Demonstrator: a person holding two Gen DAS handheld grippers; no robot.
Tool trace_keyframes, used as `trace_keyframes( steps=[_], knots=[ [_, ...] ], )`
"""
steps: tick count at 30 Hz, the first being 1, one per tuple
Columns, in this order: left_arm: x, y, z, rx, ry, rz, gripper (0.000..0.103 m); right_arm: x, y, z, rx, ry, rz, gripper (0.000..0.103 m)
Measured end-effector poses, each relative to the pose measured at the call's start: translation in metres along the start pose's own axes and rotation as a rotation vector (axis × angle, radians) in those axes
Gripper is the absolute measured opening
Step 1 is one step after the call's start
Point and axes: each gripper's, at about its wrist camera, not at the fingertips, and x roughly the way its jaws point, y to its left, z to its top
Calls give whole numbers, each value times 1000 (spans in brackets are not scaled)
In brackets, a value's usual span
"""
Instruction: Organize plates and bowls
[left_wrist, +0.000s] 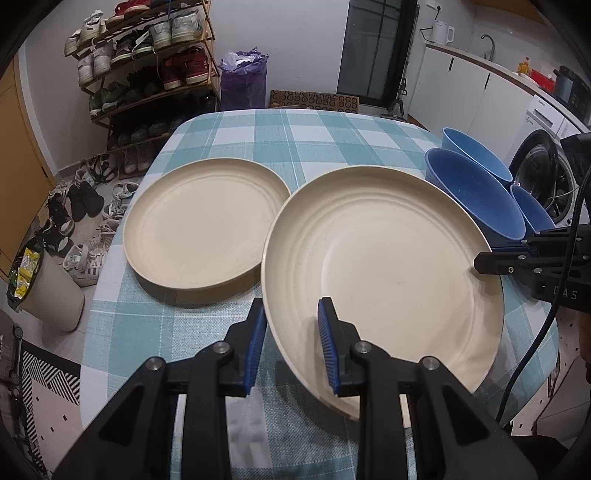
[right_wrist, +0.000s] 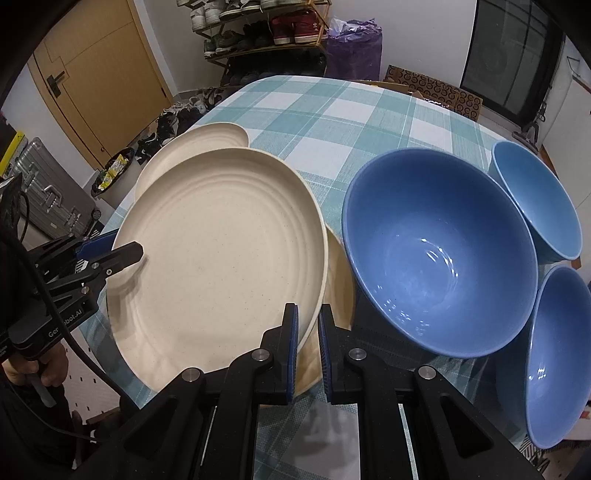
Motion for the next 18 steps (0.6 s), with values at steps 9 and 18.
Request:
trace_keyframes(
  steps=[9,18],
  knots=[
    [9,-4,-4,6,2,5,26,18,-3,-2,5,23,-12,11],
    [14,-11,-5,32,-1,7,26,17,-5,-8,9,23,-31,11]
  ],
)
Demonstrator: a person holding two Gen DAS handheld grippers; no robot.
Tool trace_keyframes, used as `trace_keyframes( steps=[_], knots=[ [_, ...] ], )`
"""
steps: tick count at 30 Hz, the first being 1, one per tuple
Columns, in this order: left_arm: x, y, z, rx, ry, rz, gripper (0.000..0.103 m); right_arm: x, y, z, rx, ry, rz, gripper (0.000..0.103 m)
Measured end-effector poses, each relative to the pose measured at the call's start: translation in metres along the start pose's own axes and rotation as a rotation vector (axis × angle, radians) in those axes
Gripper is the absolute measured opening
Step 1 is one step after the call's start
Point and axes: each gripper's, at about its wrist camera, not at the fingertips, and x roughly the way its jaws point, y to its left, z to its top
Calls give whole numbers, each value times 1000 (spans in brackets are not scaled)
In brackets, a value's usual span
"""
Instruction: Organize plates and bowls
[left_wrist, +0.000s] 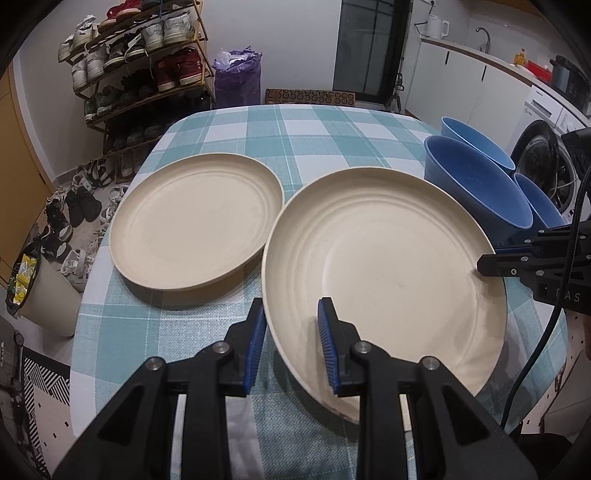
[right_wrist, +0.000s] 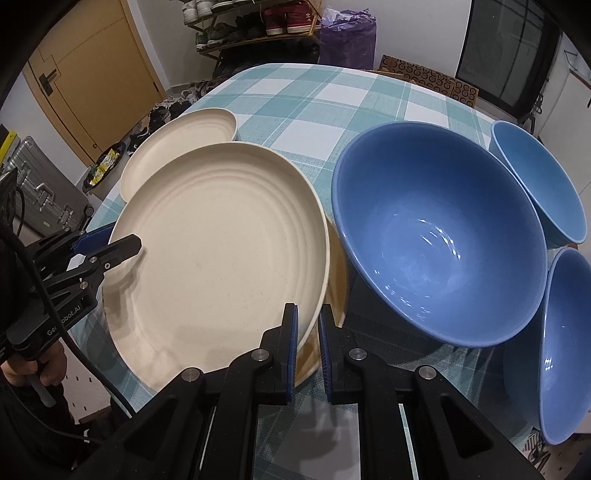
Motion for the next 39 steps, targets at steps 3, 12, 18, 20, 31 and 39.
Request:
trace_keyframes(
  steps=[3,12,18,20,31,39],
  knots=[
    [2,-3,0,5,0,-6,26,1,-3,-1,5,6,-11,11],
    [9,-9,0,26,6,0,26,6,-7,-4,3,24,-36,11],
    [13,-10,-3,36,12,-1,26,11,-8,-4,-2,35,-52,11],
    [14,-11,-4,40,15,-1,26,12,-7,-4,-6,38,-59,11],
    [15,-16,-7,75,9,25,28,21,-3,0,-32,53,-93,12],
    [15,-21,-8,111,11,40,32,23,-3,0,-36,69,-94,12]
  ],
)
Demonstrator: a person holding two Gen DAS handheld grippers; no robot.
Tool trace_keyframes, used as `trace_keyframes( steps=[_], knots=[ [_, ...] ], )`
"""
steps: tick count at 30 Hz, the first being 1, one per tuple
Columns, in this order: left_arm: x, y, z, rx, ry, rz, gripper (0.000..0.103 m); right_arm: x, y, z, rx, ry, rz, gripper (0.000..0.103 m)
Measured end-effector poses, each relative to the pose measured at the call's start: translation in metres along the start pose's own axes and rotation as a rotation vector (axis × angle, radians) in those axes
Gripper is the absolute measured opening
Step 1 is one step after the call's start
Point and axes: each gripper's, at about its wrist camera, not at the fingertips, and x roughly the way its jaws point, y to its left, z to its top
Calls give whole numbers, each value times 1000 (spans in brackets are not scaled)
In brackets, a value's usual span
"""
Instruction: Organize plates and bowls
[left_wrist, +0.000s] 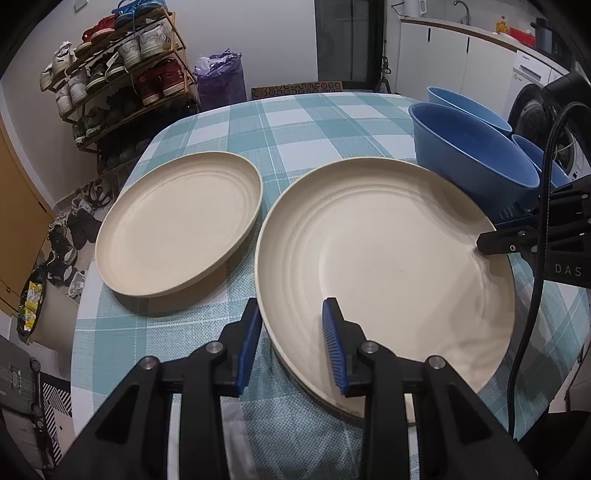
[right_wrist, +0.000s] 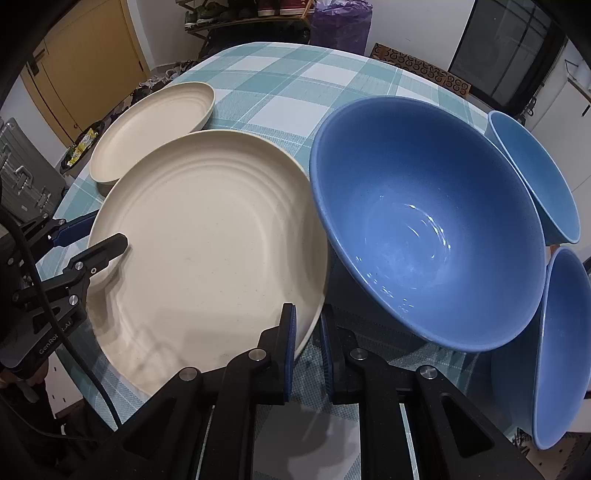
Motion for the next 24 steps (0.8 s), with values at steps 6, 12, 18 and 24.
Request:
trace_keyframes(
  steps=[6,12,18,24],
  knots=[
    [0,1,0,5,-1,-2,34,0,-1,-1,-2,8,-3,12],
    [6,2,-1,3,12,-8,38,0,0,-1,0,10,-4,12],
    [6,1,-1,15,12,-6,39,-3,0,-2,0,3,12,15],
    [4,5,0,-1,14,-32,41,-8,1,-4,-5,-6,30,21]
  ],
)
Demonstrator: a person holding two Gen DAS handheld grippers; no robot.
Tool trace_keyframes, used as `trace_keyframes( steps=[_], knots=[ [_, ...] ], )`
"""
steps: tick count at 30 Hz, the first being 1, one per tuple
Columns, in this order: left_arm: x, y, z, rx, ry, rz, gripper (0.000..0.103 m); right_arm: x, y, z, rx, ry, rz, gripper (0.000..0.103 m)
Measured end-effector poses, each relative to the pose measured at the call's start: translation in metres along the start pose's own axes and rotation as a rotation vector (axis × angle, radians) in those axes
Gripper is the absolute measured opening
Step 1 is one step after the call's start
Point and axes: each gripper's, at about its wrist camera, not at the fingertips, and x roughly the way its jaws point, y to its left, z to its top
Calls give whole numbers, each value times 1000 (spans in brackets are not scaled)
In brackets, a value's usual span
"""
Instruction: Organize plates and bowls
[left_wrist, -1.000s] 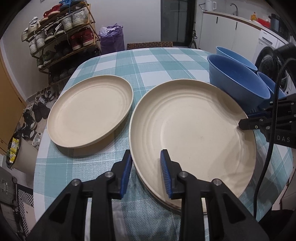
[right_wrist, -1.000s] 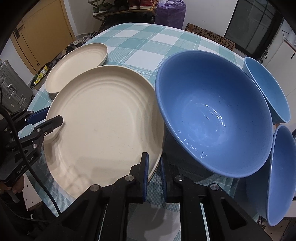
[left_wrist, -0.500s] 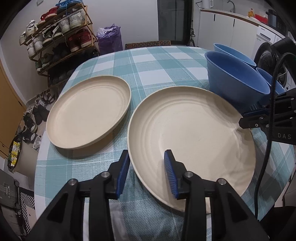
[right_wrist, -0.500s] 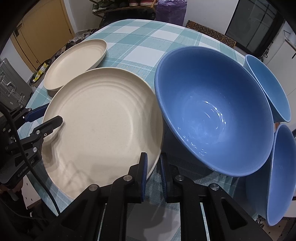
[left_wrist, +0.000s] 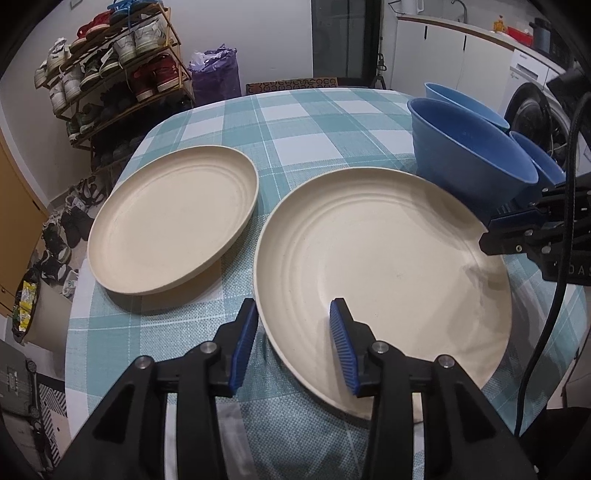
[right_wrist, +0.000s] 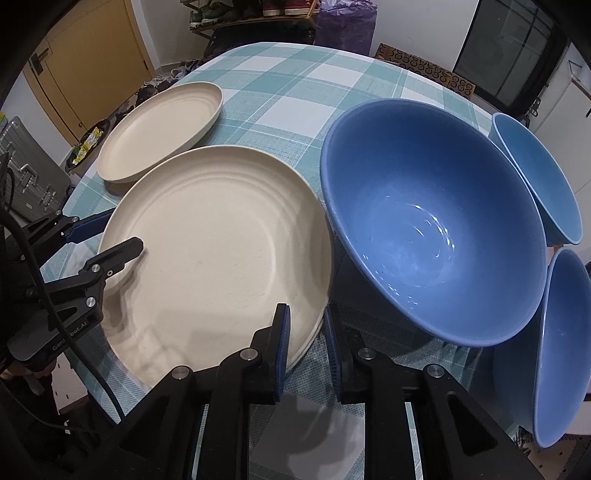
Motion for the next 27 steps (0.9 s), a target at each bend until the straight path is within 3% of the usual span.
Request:
trace_keyframes(
  steps=[8,12,18,20,21,22,27],
  knots=[
    [-21,18,4,-59,-61,-41,51,-13,7,-2,-15,-40,38,47],
    [-31,30,5,-91,-88,-52,54,-19,13,0,-24,-58,52,51],
    [-44,45,6,-128,-125,-55,57,-31,17,2,-25,-110,92,66],
    [-47,50,6,-139,-133,-50,69,-35,18,4,-24,-134,105,71],
    [-47,51,6,-145,-139,-44,80,-37,19,5,-24,-148,113,72],
    [-50,54,6,-156,-151,-37,84,-40,19,6,-24,-165,118,74],
    [-56,65,6,-178,-174,-48,85,-52,24,12,-34,-241,124,86]
  ],
)
